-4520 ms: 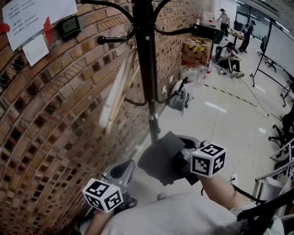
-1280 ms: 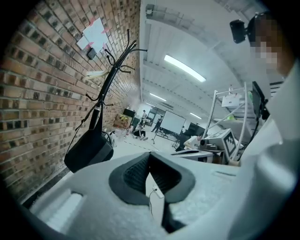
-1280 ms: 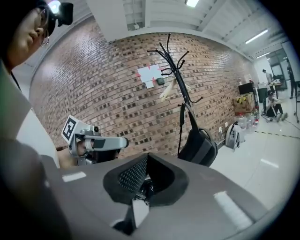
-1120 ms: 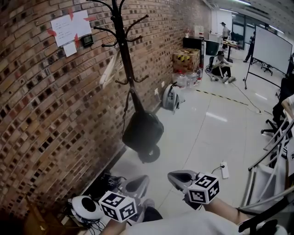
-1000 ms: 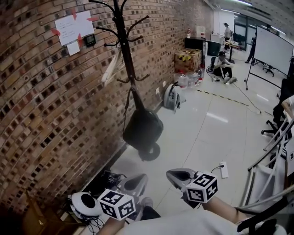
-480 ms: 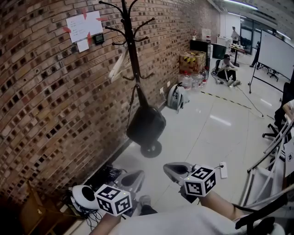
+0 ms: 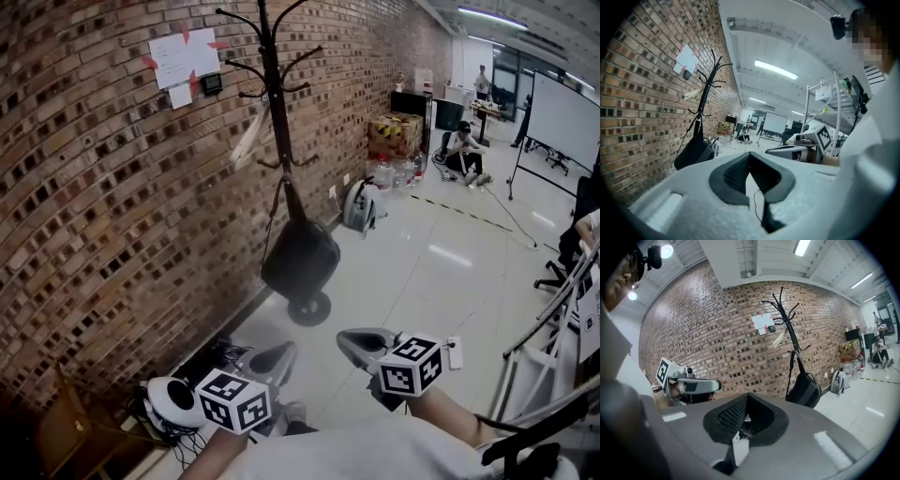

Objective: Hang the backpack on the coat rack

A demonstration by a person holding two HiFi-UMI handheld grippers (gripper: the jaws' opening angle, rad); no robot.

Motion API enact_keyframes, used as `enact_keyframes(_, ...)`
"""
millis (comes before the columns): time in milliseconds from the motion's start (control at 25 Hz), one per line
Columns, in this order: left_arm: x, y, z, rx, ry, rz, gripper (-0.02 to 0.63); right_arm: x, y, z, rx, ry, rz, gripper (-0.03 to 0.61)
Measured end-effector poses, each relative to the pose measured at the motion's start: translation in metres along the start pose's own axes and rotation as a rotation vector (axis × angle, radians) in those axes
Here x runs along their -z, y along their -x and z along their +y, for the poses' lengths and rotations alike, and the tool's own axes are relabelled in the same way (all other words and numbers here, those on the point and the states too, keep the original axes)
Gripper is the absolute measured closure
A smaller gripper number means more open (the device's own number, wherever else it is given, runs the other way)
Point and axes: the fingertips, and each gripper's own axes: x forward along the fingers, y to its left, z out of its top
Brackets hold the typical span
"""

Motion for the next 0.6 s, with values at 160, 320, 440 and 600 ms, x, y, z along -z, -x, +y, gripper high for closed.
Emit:
enact_keyframes(160,-0.0036,-0.0004,-0.0002,-0.007,-0.004,-0.005,0.612,-0.0053,0.0000,0.0017,-0.015,0.010,-0.001,0.578)
enact_keyframes(320,-0.0038,-0.0013,0.0008,-0.009,0.001,0.002,0.612,-0.0098,-0.0009,0.0038,-0.025,0.010,-0.009,0.578)
enact_keyframes(440,0.0012,-0.0001,0.0028,-0.010,0.002,0.004,0.612,-0.0058,-0.0029,0.0054,-0.029,0.015,-0.007,0.578)
enact_keyframes(600,0.0026,0.0020,-0.0027,-0.012,-0.001,0.005,0.612,-0.0018,0.0010,0.0095,-0.038,0.010,-0.004,0.578)
